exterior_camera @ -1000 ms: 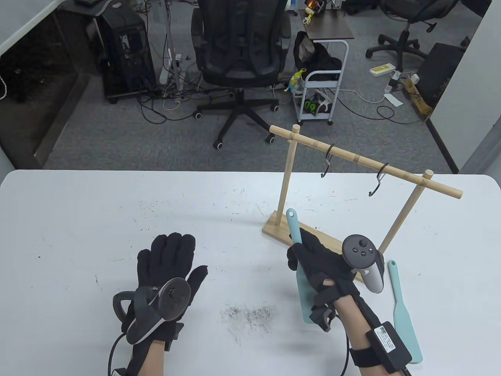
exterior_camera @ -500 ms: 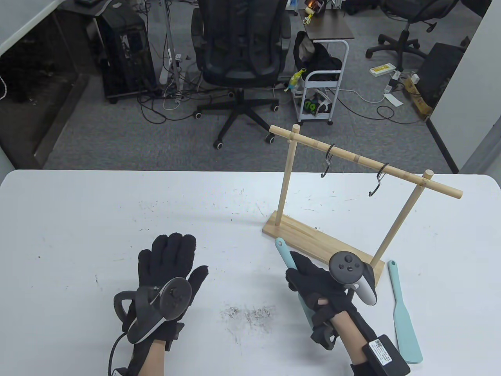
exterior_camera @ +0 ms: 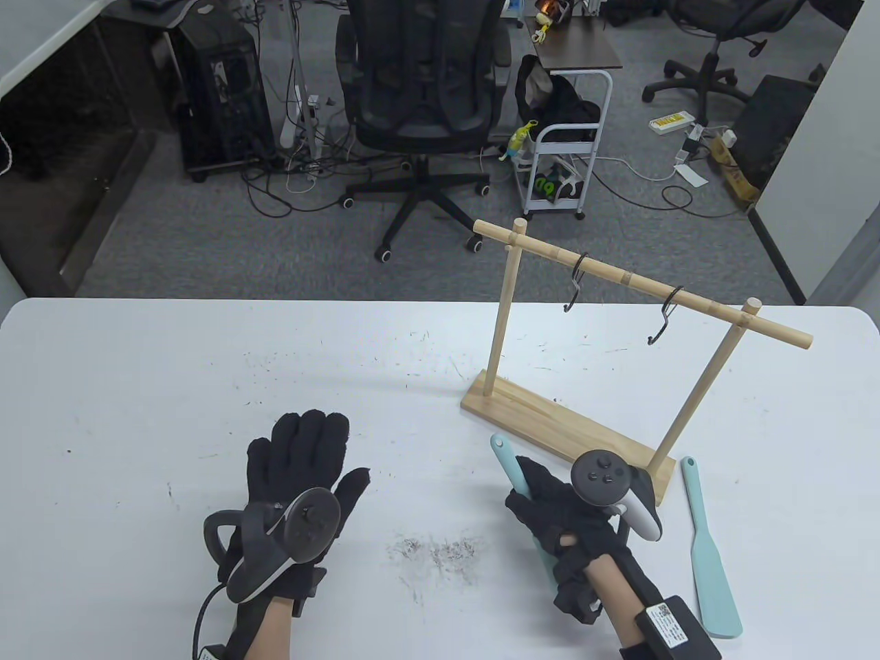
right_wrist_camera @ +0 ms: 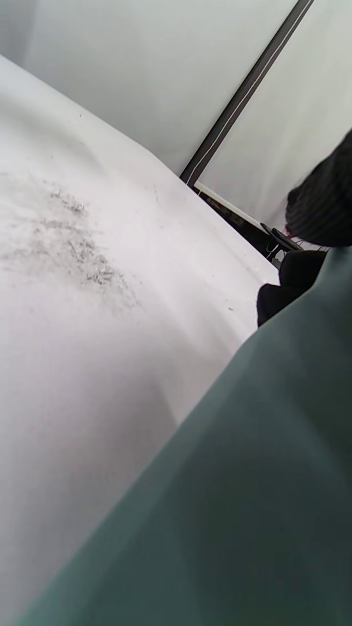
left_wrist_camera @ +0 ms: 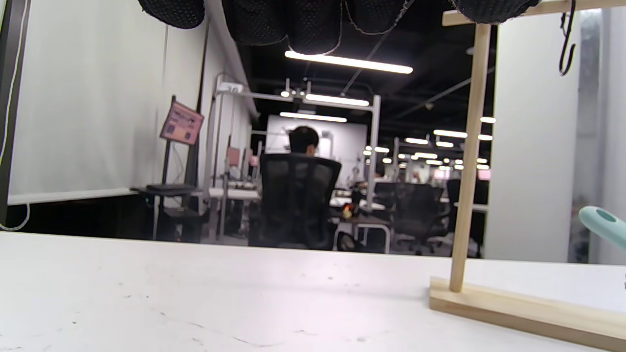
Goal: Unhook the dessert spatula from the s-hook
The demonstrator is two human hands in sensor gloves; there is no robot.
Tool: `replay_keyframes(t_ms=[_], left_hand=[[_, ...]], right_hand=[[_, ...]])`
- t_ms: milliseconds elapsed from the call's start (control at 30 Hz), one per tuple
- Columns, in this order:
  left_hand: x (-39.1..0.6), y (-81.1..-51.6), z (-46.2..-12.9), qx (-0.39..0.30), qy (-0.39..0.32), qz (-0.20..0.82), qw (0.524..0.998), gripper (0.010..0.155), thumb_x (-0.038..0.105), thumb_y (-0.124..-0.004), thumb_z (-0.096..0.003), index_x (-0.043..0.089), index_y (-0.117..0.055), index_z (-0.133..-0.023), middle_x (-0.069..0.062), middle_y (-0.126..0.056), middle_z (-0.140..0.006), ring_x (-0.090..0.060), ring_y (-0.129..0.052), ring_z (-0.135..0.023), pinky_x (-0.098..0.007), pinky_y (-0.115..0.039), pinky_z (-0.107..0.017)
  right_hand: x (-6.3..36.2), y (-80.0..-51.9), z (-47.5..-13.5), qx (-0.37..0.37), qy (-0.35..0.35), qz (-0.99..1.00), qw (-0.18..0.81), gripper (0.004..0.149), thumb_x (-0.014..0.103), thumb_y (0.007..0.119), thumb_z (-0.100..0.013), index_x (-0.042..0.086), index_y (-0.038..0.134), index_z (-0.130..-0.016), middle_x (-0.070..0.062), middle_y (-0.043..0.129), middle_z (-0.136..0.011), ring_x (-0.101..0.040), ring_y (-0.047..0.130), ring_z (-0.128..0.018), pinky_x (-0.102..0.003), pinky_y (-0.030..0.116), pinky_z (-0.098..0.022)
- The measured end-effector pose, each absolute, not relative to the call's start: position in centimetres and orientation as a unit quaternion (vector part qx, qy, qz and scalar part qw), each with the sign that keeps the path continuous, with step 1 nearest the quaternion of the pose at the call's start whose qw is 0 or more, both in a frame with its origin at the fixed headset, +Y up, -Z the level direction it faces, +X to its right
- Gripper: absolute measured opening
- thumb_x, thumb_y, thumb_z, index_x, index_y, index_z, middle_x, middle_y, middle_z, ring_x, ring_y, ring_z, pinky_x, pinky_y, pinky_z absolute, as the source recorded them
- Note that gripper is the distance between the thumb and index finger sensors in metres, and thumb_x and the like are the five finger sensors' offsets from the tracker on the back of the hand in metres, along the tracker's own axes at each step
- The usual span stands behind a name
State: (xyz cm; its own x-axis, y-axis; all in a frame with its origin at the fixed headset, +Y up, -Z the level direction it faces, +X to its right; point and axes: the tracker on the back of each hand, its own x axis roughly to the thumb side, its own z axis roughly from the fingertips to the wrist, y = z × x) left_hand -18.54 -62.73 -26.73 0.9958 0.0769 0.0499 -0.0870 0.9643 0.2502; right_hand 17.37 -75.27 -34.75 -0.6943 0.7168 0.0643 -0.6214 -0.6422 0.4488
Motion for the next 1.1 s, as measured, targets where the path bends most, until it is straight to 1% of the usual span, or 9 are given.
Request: replay_keyframes(t_ms=[67, 167, 300, 433, 700, 867, 1100], left_hand=[[-18.5, -62.7, -26.7, 0.127, -0.019, 0.041, 0.991, 0.076, 0.070, -0.058, -0.0542, 0.037, -0.045, -0.122, -0.001, -0.056, -0.130, -0.035, -0.053, -0.122, -0.065, -0.051, -0.086], [-18.5, -62.8, -26.7, 0.126, -0.019, 0.040, 0.991, 0.076, 0.070, -0.058, -0.0541, 0.037, -0.045, -0.122, -0.001, -0.057, -0.130, -0.035, -0.054, -0.122, -0.064, -0.051, -0.086], [-18.5, -62.8, -26.8, 0.125, -0.020, 0.040, 0.991, 0.076, 0.070, -0.058, -0.0541, 0.037, -0.045, -0.122, -0.001, -0.057, -0.130, -0.034, -0.054, -0.122, -0.064, -0.051, -0.086], [-18.5, -62.8, -26.8, 0.124, -0.019, 0.039, 0.991, 0.076, 0.070, -0.058, -0.0540, 0.038, -0.045, -0.122, -0.001, -0.057, -0.130, -0.034, -0.054, -0.122, -0.064, -0.051, -0.086], [-18.5, -62.8, -26.8, 0.118, -0.019, 0.040, 0.992, 0.075, 0.070, -0.058, -0.0541, 0.038, -0.046, -0.122, -0.001, -0.057, -0.130, -0.035, -0.054, -0.122, -0.064, -0.051, -0.086], [-18.5, -62.8, -26.9, 0.117, -0.019, 0.040, 0.992, 0.075, 0.070, -0.058, -0.0540, 0.038, -0.046, -0.121, -0.001, -0.057, -0.130, -0.035, -0.054, -0.122, -0.065, -0.051, -0.086], [-18.5, -62.8, -26.9, 0.115, -0.018, 0.039, 0.992, 0.076, 0.070, -0.057, -0.0542, 0.038, -0.046, -0.122, -0.002, -0.057, -0.130, -0.035, -0.054, -0.122, -0.065, -0.051, -0.086]], right_hand=[[17.0, -75.5, -34.7, 0.114, 0.207, 0.910, 0.342, 0.073, 0.036, 0.087, -0.046, 0.015, 0.052, -0.107, -0.006, 0.084, -0.086, -0.025, 0.094, -0.067, -0.049, 0.078, -0.057], [16.3, -75.7, -34.5, 0.105, 0.199, 0.935, 0.274, 0.074, 0.036, 0.088, -0.045, 0.016, 0.052, -0.107, -0.003, 0.084, -0.086, -0.024, 0.094, -0.068, -0.049, 0.078, -0.057], [15.3, -76.0, -34.2, 0.097, 0.181, 0.958, 0.201, 0.072, 0.037, 0.087, -0.046, 0.017, 0.053, -0.107, -0.002, 0.085, -0.086, -0.025, 0.093, -0.070, -0.050, 0.076, -0.058], [14.4, -76.5, -33.9, 0.087, 0.171, 0.971, 0.141, 0.070, 0.039, 0.086, -0.046, 0.018, 0.056, -0.106, -0.003, 0.084, -0.088, -0.027, 0.089, -0.074, -0.052, 0.073, -0.061], [13.5, -77.1, -33.8, 0.071, 0.177, 0.978, 0.090, 0.068, 0.041, 0.084, -0.047, 0.022, 0.058, -0.107, -0.006, 0.076, -0.093, -0.030, 0.081, -0.078, -0.055, 0.066, -0.064], [13.3, -77.2, -33.7, 0.063, 0.169, 0.981, 0.070, 0.067, 0.041, 0.082, -0.048, 0.019, 0.059, -0.107, -0.007, 0.076, -0.092, -0.030, 0.080, -0.077, -0.056, 0.066, -0.064], [12.6, -77.5, -33.7, 0.053, 0.178, 0.982, 0.026, 0.066, 0.040, 0.077, -0.051, 0.016, 0.056, -0.108, -0.010, 0.074, -0.093, -0.031, 0.077, -0.077, -0.058, 0.063, -0.065]])
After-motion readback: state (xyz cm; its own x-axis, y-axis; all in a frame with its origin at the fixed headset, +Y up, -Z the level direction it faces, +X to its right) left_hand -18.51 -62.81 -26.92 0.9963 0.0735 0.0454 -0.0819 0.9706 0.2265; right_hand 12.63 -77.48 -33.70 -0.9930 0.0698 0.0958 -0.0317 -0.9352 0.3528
